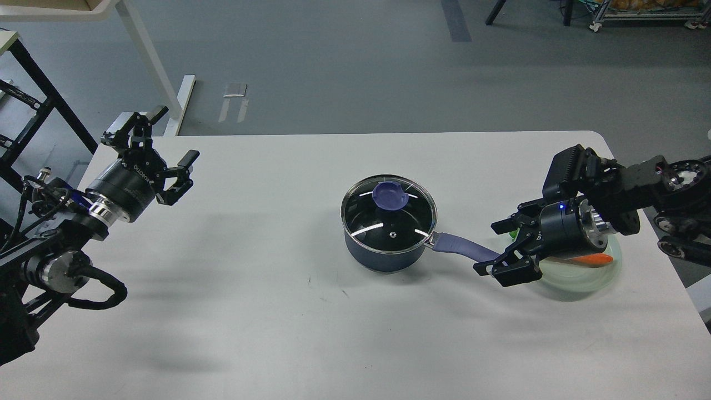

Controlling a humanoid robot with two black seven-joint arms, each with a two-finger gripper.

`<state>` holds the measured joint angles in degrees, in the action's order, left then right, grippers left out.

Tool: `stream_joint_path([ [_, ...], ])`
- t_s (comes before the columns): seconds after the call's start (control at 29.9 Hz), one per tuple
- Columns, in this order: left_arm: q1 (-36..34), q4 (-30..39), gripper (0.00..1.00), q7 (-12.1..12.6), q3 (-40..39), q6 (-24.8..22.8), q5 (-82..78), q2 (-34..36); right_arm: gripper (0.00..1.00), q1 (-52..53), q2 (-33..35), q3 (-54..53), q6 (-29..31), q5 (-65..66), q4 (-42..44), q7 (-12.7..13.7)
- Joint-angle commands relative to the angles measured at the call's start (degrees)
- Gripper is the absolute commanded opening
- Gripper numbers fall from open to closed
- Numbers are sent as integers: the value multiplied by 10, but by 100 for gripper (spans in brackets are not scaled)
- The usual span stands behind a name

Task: Open pot lid
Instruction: 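Lower the right gripper onto the purple handle and close it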

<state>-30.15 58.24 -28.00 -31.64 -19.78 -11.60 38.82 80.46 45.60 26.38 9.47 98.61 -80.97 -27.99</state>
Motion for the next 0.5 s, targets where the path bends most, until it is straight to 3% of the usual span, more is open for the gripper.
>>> stream_joint_path([
  [0.0, 0, 6, 99, 0, 0, 0, 0, 0, 95, -1, -26, 25, -28, 1, 35, 0],
  [0.47, 0, 7, 99, 0, 0, 1, 0, -1, 86, -7, -44, 50, -38, -18, 34, 0],
])
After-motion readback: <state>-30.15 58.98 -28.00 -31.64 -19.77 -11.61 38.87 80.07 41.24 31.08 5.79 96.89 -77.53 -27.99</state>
